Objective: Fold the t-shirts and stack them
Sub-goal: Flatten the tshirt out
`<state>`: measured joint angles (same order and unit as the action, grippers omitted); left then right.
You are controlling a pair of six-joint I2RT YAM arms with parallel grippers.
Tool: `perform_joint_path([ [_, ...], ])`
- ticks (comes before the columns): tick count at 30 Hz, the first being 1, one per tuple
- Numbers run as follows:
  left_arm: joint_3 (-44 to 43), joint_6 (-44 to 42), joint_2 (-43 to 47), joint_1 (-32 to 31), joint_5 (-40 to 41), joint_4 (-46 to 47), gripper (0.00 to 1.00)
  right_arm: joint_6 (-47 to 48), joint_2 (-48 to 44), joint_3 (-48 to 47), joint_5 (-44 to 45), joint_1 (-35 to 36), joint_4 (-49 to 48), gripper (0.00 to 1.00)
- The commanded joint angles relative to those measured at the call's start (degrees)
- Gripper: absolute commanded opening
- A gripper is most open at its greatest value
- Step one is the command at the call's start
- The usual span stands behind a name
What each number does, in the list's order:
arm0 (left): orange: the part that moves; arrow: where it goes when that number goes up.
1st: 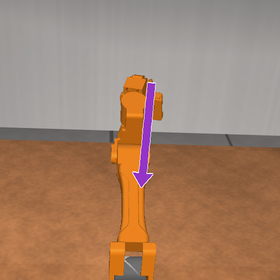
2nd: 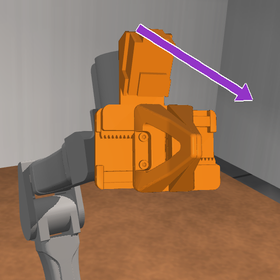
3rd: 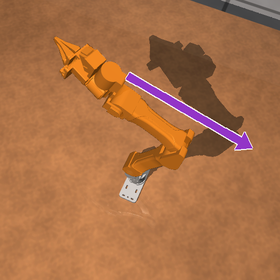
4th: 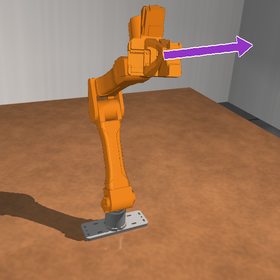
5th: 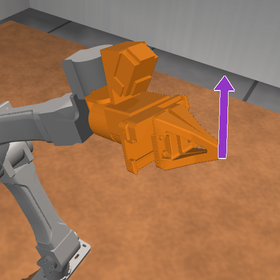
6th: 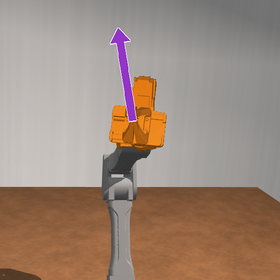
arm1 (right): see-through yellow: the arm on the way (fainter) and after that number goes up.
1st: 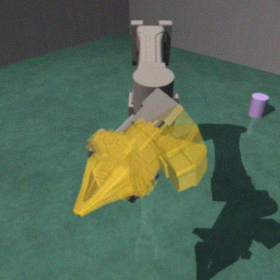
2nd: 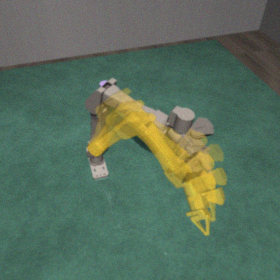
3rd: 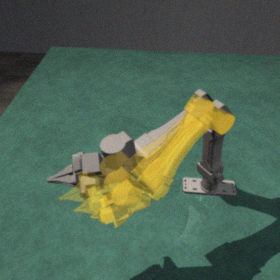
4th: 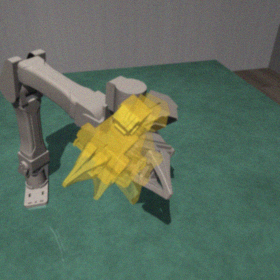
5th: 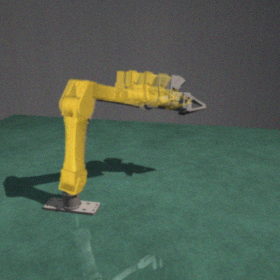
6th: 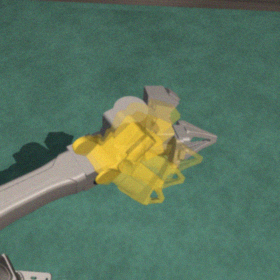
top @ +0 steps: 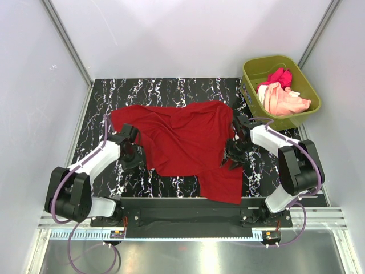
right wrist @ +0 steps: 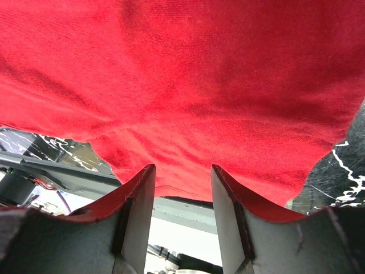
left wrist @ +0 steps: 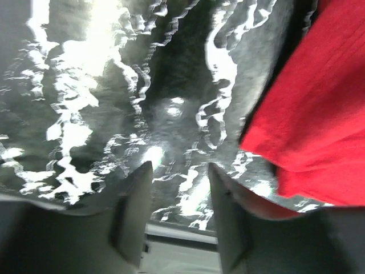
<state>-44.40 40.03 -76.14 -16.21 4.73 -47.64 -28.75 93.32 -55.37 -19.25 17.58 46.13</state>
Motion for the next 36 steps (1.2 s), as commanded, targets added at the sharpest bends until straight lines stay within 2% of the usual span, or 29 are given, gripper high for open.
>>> perform_joint_path([
  [1,0.46,1.89,-0.50,0.39,-8.59,8.60,0.43,0.10,-2.35,-0.35,-1.06,0.52,-0.51,0.50],
  [3,0.63,2.94,-0.59,0.30,-10.09,10.28,0.45,0.01,-2.70,-0.35,-1.06,0.52,-0.43,0.50],
  [6,0.81,5.49,-1.90,0.30,-12.37,12.74,0.54,0.10,-3.05,-0.17,-0.88,0.52,-0.34,0.50],
  [15,-1.48,7.43,-7.53,0.39,-11.94,13.01,0.54,-0.25,-3.84,0.09,-1.06,0.61,-0.69,0.49],
  [25,2.47,9.18,-11.75,0.65,-14.23,15.12,0.54,-0.43,-3.58,-0.08,-0.97,0.52,-1.13,0.49],
  [28,5.71,10.77,-12.80,2.23,-14.13,16.43,0.48,-0.51,-3.67,-0.09,-0.88,0.52,-0.95,0.48],
  [30,7.65,11.82,-13.24,4.07,-14.31,17.75,0.37,-0.43,-3.76,-0.09,-0.79,0.52,-0.95,0.49],
  [35,9.25,12.35,-12.02,5.04,-13.70,19.25,0.25,-0.34,-4.11,-0.17,-0.62,0.52,-0.78,0.48],
  [36,9.33,12.35,-11.84,5.04,-13.44,19.34,0.19,-0.43,-4.20,-0.26,-0.62,0.52,-0.69,0.48],
])
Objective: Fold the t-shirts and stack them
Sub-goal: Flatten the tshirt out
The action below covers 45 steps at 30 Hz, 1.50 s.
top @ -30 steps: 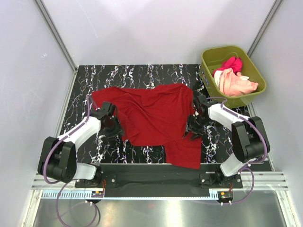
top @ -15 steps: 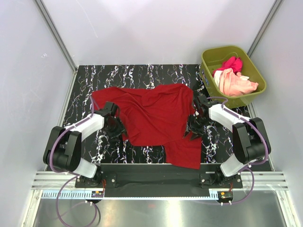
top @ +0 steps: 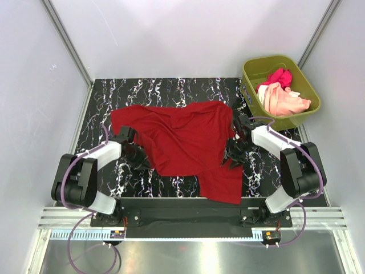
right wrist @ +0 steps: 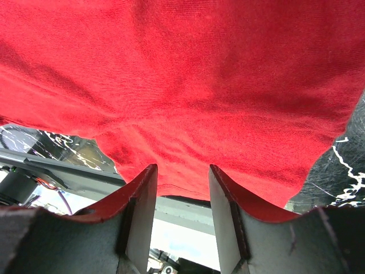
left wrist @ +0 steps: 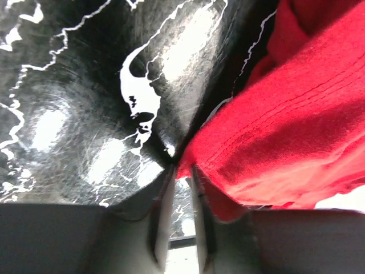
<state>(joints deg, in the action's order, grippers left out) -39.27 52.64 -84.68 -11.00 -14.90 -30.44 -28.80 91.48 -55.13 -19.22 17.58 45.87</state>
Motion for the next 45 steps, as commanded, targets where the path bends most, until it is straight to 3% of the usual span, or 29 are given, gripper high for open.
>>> perform_joint_path([
  [1,4.20,-0.35,-3.38,-0.16,6.19,2.40,0.17,-0.38,-2.45,-0.50,-0.47,0.52,-0.43,0.48],
  [5,3.41,-1.14,-3.82,-0.07,6.28,3.10,0.10,-0.47,-2.89,-0.50,-0.55,0.52,-0.17,0.48],
  [7,3.14,-1.31,-3.82,0.02,6.11,3.01,0.00,-0.21,-3.24,-0.50,-0.20,0.52,0.01,0.48],
  [10,0.96,-2.19,-1.28,0.02,8.82,-1.45,0.00,-0.03,-3.50,-0.68,0.15,0.52,0.62,0.48],
  [15,-5.11,-10.26,8.04,2.03,21.47,-12.71,0.00,0.06,-3.86,-0.68,0.15,0.52,0.72,0.48],
  [21,-14.34,-18.44,4.18,3.88,34.04,-19.57,0.00,-0.12,-3.06,-1.73,-0.73,0.52,0.63,0.48],
  [23,-15.92,-19.16,3.39,4.76,34.40,-20.71,0.00,0.32,-3.06,-2.26,-0.64,0.52,0.98,0.48],
  [26,-17.25,-16.80,5.57,4.85,35.46,-22.46,0.23,1.11,-2.98,-2.52,-0.55,0.52,1.33,0.48],
  [27,-16.81,-15.74,6.71,4.85,35.29,-22.82,0.43,1.28,-2.89,-2.61,-0.55,0.52,1.50,0.48],
  [28,-16.63,-14.60,7.94,4.85,34.85,-23.17,0.52,1.37,-2.89,-2.52,-0.47,0.52,1.68,0.48],
  [31,-14.88,-9.77,12.86,4.85,30.46,-23.97,0.65,0.68,-3.41,-2.00,-1.16,0.52,0.81,0.48],
  [38,-10.84,-0.45,10.77,9.23,17.11,-18.00,0.54,1.02,-3.77,-0.85,-1.96,0.52,0.19,0.48],
  [41,-9.34,1.23,9.19,10.91,15.78,-14.48,0.49,1.73,-4.12,-0.59,-1.69,0.52,0.45,0.48],
  [45,-9.43,1.32,6.56,13.90,15.25,-12.55,0.52,1.64,-4.91,0.20,-1.43,0.52,0.10,0.48],
])
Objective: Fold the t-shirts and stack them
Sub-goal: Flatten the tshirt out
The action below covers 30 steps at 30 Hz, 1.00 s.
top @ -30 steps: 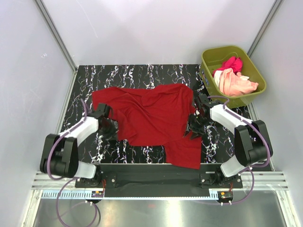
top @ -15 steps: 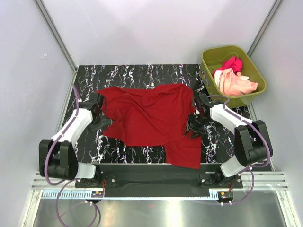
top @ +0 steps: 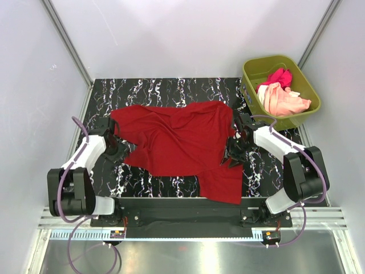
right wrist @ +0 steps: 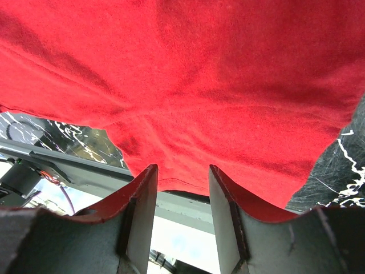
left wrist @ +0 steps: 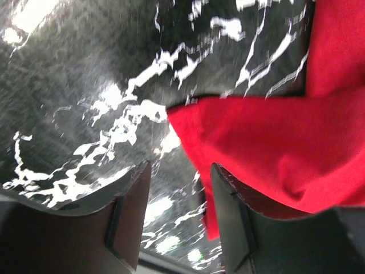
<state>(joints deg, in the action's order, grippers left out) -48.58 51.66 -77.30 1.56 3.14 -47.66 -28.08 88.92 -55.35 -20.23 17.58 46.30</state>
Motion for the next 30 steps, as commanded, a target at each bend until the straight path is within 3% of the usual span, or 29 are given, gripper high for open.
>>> perform_joint_path([
  [1,-0.03,2.31,-1.97,1.60,-2.78,5.20,0.52,0.74,-2.35,0.68,-0.60,0.43,-0.60,0.48],
  [8,0.50,3.18,-5.67,2.57,-5.60,7.75,0.55,0.04,-2.70,1.39,-0.78,0.43,-1.13,0.48],
  [23,1.29,3.80,-12.08,3.18,-3.22,10.48,0.61,-0.05,-2.35,1.04,-0.69,0.52,-1.04,0.48],
  [25,1.47,3.63,-12.88,3.45,-3.22,11.09,0.59,-0.05,-2.53,1.04,-0.69,0.52,-0.87,0.48],
  [30,3.40,2.22,-14.37,4.24,-1.20,13.90,0.33,-0.14,-2.88,1.04,-0.25,0.52,-0.16,0.48],
])
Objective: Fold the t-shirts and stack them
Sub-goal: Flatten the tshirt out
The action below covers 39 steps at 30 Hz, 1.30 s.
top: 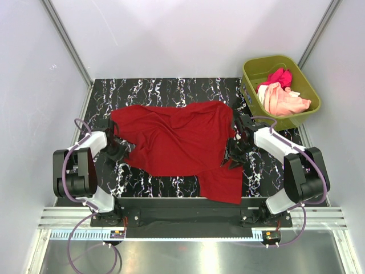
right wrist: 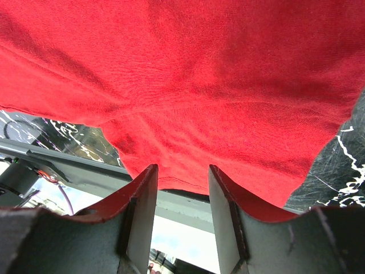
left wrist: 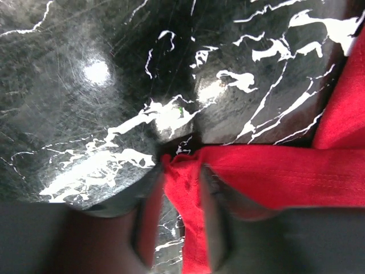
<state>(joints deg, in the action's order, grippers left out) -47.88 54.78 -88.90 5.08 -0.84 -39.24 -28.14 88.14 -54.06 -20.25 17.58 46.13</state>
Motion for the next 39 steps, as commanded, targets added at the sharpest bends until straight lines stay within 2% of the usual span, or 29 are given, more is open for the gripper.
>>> perform_joint_path([
  [1,2.96,-2.04,-3.03,1.24,2.51,6.02,0.28,-0.07,-2.27,-0.25,-0.14,0.52,0.10,0.47],
  [2,2.97,-2.57,-3.38,1.68,2.60,6.11,0.22,-0.25,-2.18,-0.17,-0.05,0.52,0.19,0.47],
  [3,2.79,-3.10,-3.73,1.95,2.60,6.20,0.13,-0.25,-2.09,-0.25,0.38,0.61,0.45,0.47],
  [6,1.39,-6.35,-1.98,2.56,4.09,3.93,0.00,-0.25,-1.39,-0.08,2.40,0.61,1.33,0.50],
  [11,-1.60,-10.83,7.58,2.48,9.54,-1.88,0.00,-1.65,3.96,-1.74,7.06,0.43,1.68,0.50],
  [14,-1.34,-11.72,16.01,2.48,12.17,-5.57,0.00,-2.18,8.97,-4.46,9.52,0.43,1.25,0.42],
  [19,-0.20,-13.82,22.80,2.48,14.90,-8.83,0.00,-2.45,17.48,-9.91,9.62,0.70,-0.95,0.30],
  [25,-1.43,-17.69,26.15,2.48,17.45,-9.01,0.00,0.10,28.38,-26.33,9.44,3.15,1.24,0.33],
  [28,-2.48,-19.54,26.41,2.48,17.71,-8.30,0.00,2.65,29.03,-33.91,9.26,3.60,7.12,0.41],
  [29,-2.83,-19.89,26.41,2.48,17.80,-8.13,0.00,2.74,27.54,-33.83,10.40,3.51,9.39,0.51],
  [32,-4.06,-21.30,26.50,2.48,18.24,-7.78,0.00,2.48,17.97,-26.56,13.48,2.46,11.34,0.68],
  [35,-4.15,-21.83,26.59,2.30,17.89,-7.08,0.00,1.87,8.39,-15.75,13.31,-0.09,11.27,0.69],
  [38,-3.80,-21.21,25.80,2.04,16.49,-6.72,0.00,0.63,2.57,-6.95,13.92,-2.55,10.48,0.64],
  [39,-3.80,-20.86,25.45,1.69,16.14,-6.55,0.00,0.28,1.26,-3.80,13.75,-3.77,10.21,0.60],
])
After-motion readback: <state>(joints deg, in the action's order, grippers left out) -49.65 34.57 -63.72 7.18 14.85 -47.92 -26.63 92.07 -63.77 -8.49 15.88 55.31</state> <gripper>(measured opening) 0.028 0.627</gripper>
